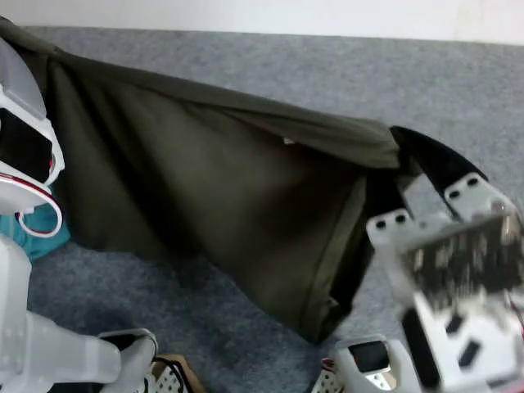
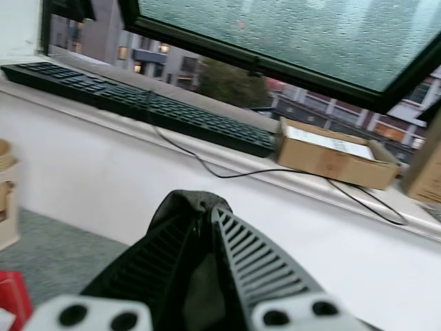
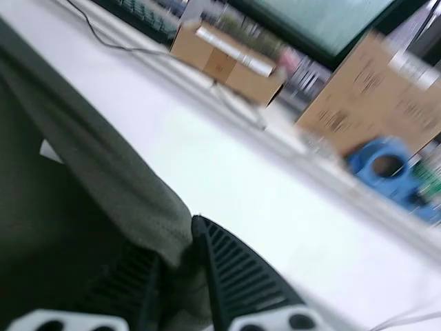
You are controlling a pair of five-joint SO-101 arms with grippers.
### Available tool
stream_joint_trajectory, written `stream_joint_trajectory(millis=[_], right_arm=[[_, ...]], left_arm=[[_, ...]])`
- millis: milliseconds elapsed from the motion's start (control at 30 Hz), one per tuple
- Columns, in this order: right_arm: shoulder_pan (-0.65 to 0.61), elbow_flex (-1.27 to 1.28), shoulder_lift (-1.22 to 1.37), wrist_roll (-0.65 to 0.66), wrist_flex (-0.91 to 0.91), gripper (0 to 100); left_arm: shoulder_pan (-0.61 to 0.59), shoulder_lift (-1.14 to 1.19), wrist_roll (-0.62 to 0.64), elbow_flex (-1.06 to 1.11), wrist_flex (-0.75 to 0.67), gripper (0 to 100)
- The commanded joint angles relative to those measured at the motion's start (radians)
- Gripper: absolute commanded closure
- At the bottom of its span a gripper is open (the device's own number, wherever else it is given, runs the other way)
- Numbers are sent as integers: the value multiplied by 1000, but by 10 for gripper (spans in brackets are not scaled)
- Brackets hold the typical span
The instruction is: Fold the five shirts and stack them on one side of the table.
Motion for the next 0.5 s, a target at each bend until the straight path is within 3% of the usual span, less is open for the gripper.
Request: stream_joint_trajectory(millis=[0,100,233,467], right_arm=[[19,-73,110,-109,31,991],[19,-122,199,-198,51,991],[19,-136,305,-207,113,991],[48,-140,498,-207,166,991]], left_arm=[[-88,10,8,-18,-5,993],[-97,10,8,-18,2,993],[-97,10,6,22,2,993],[-93,2,6,390,-101,993]])
